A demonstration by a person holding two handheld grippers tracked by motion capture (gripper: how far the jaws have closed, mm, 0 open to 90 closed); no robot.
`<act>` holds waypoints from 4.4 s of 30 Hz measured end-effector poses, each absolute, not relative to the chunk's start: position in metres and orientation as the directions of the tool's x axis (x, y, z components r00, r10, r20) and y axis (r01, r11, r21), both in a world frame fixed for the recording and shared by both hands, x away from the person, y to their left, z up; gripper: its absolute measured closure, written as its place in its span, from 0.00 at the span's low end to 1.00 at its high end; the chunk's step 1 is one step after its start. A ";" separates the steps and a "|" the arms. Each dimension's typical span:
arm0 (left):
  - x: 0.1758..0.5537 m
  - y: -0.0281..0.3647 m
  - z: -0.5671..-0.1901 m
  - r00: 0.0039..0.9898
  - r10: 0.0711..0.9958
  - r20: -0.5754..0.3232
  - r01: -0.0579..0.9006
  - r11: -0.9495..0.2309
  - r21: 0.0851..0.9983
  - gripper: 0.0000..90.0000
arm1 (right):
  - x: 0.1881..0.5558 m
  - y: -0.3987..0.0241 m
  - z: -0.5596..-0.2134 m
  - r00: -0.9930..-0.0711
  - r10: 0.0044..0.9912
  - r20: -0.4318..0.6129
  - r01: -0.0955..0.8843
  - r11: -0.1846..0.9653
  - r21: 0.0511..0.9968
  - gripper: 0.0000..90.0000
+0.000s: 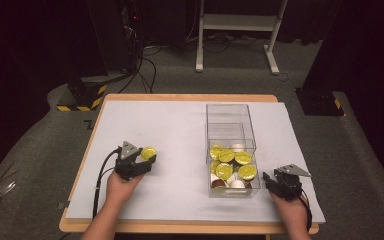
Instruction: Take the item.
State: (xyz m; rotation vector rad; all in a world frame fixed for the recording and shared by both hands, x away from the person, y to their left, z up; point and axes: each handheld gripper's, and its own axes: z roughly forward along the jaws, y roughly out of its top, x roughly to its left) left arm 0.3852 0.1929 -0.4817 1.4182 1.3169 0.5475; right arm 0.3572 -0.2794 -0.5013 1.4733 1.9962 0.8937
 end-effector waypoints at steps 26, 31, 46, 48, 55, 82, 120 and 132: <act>0.388 0.196 -0.496 0.264 0.917 -0.299 0.445 0.159 0.881 0.42 | 0.357 -0.279 -0.501 -0.291 0.957 -0.010 0.629 0.199 0.751 0.58; 0.389 0.194 -0.499 0.249 0.915 -0.318 0.447 0.183 0.876 0.42 | 0.357 -0.279 -0.501 -0.289 0.957 -0.011 0.631 0.199 0.750 0.58; 0.391 0.195 -0.501 0.255 0.917 -0.308 0.455 0.167 0.875 0.42 | 0.357 -0.279 -0.501 -0.289 0.957 -0.014 0.632 0.202 0.748 0.58; 0.391 0.195 -0.502 0.248 0.917 -0.312 0.456 0.174 0.873 0.41 | 0.357 -0.279 -0.501 -0.289 0.957 -0.014 0.632 0.202 0.748 0.58; 0.392 0.195 -0.503 0.245 0.926 -0.288 0.464 0.149 0.873 0.32 | 0.357 -0.279 -0.501 -0.289 0.957 -0.013 0.632 0.201 0.748 0.58; 0.370 0.222 -0.486 0.232 0.920 -0.317 0.437 0.193 0.879 0.32 | 0.357 -0.279 -0.501 -0.290 0.957 -0.012 0.629 0.200 0.752 0.58; 0.326 0.263 -0.516 0.140 0.963 -0.230 0.522 0.126 0.844 0.30 | 0.354 -0.279 -0.500 -0.302 0.953 -0.015 0.607 0.205 0.768 0.52; 0.326 0.261 -0.517 0.128 0.959 -0.252 0.511 0.154 0.845 0.30 | 0.335 -0.285 -0.483 -0.349 0.937 0.032 0.615 0.203 0.762 0.42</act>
